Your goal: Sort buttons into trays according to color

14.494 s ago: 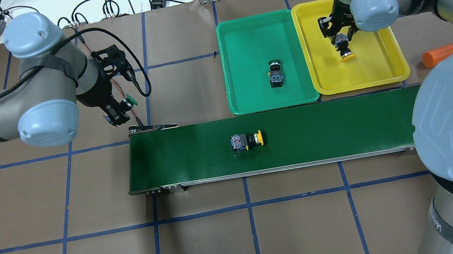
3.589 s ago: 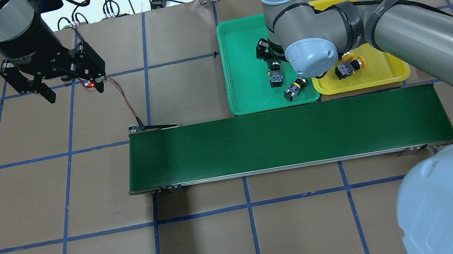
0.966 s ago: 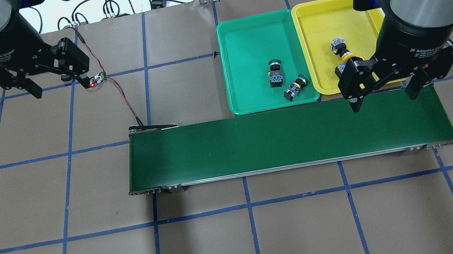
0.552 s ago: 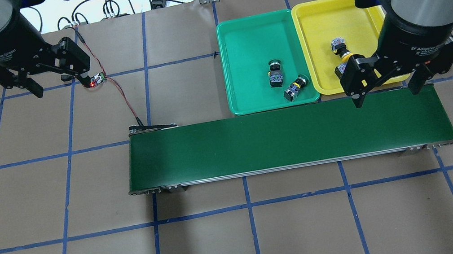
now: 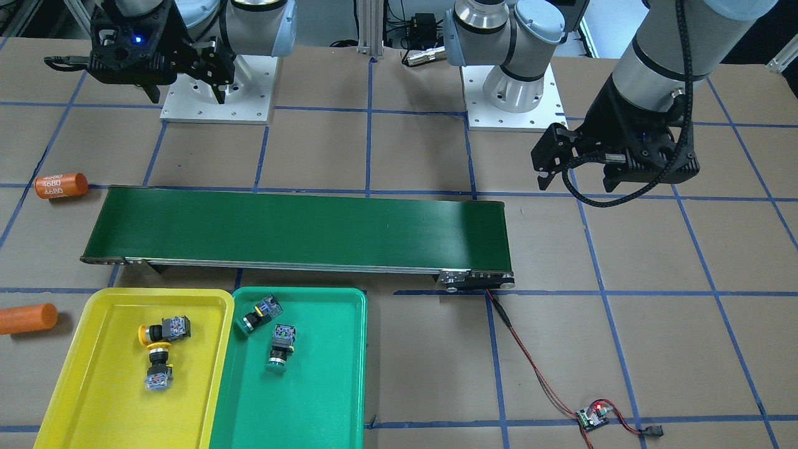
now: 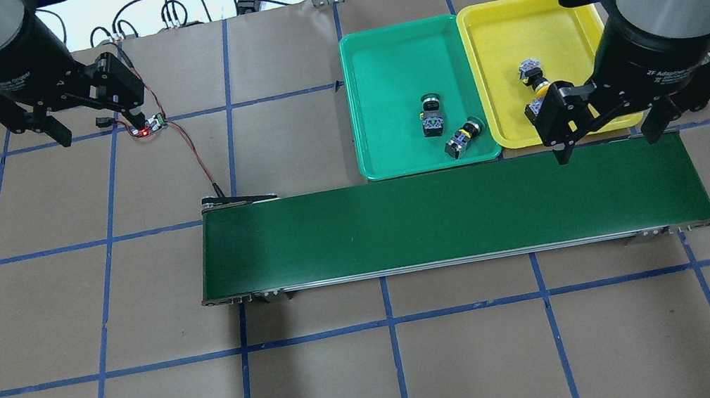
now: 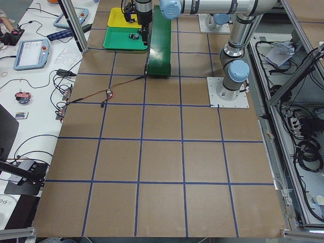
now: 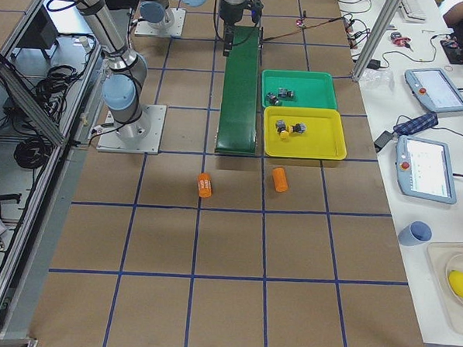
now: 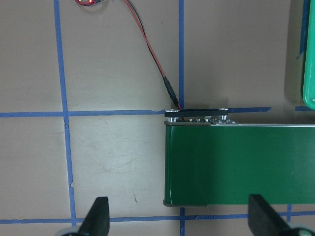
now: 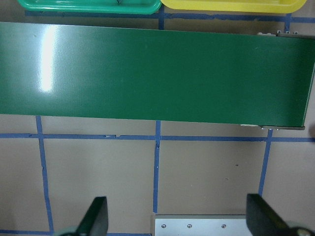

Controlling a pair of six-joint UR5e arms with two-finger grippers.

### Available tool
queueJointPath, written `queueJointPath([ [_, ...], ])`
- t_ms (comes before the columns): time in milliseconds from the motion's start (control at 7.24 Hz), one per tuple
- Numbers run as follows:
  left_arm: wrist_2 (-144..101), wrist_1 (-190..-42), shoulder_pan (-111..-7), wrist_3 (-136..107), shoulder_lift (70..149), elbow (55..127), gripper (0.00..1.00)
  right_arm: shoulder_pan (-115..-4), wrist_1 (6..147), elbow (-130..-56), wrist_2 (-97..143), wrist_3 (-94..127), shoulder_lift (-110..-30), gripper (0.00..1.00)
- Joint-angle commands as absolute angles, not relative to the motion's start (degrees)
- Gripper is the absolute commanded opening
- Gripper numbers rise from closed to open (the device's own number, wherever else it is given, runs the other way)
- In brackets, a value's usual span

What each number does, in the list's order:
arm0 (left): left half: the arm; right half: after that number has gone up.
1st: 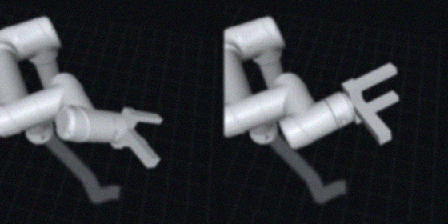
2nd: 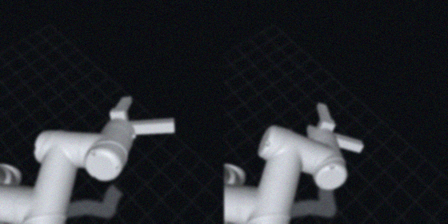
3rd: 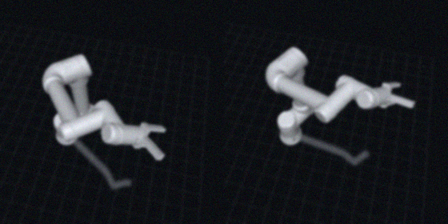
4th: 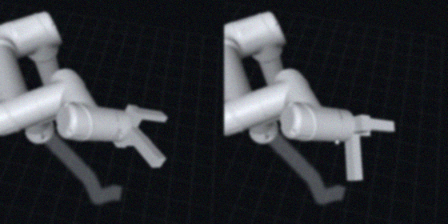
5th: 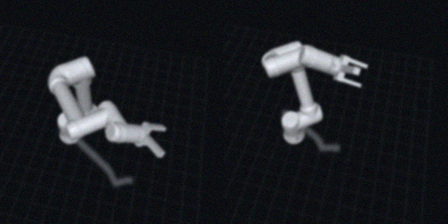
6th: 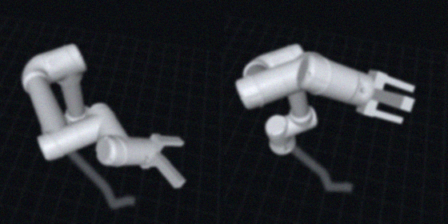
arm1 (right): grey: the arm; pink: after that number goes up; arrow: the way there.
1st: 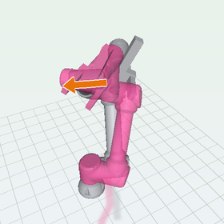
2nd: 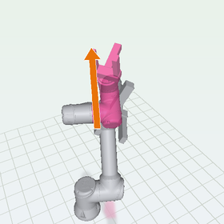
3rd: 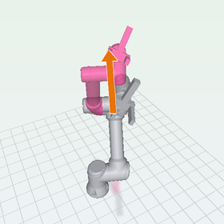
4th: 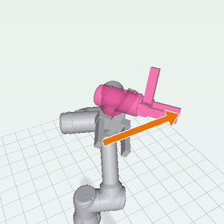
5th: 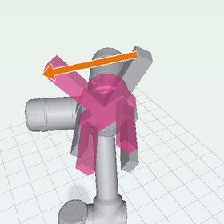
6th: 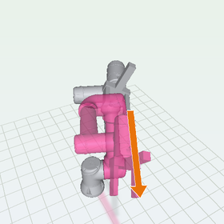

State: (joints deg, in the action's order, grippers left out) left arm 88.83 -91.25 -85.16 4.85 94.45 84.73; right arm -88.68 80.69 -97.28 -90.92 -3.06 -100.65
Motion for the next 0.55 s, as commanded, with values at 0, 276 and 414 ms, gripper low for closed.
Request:
queueJointPath([
  [0, 88.9, -91.2, -85.2, 5.3, 94.7, 84.7, 1.0, -88.6, 80.7, -97.3, -91.0, -3.1, -100.6, 1.0],
  [276, 88.9, -91.1, -85.2, 5.3, 95.0, 84.7, 1.0, -88.6, 80.8, -97.1, -91.0, -3.1, -100.6, 1.0],
  [414, 88.9, -91.1, -85.1, 5.4, 94.9, 84.8, 1.0, -88.6, 80.8, -97.1, -91.1, -3.1, -100.6, 1.0],
])
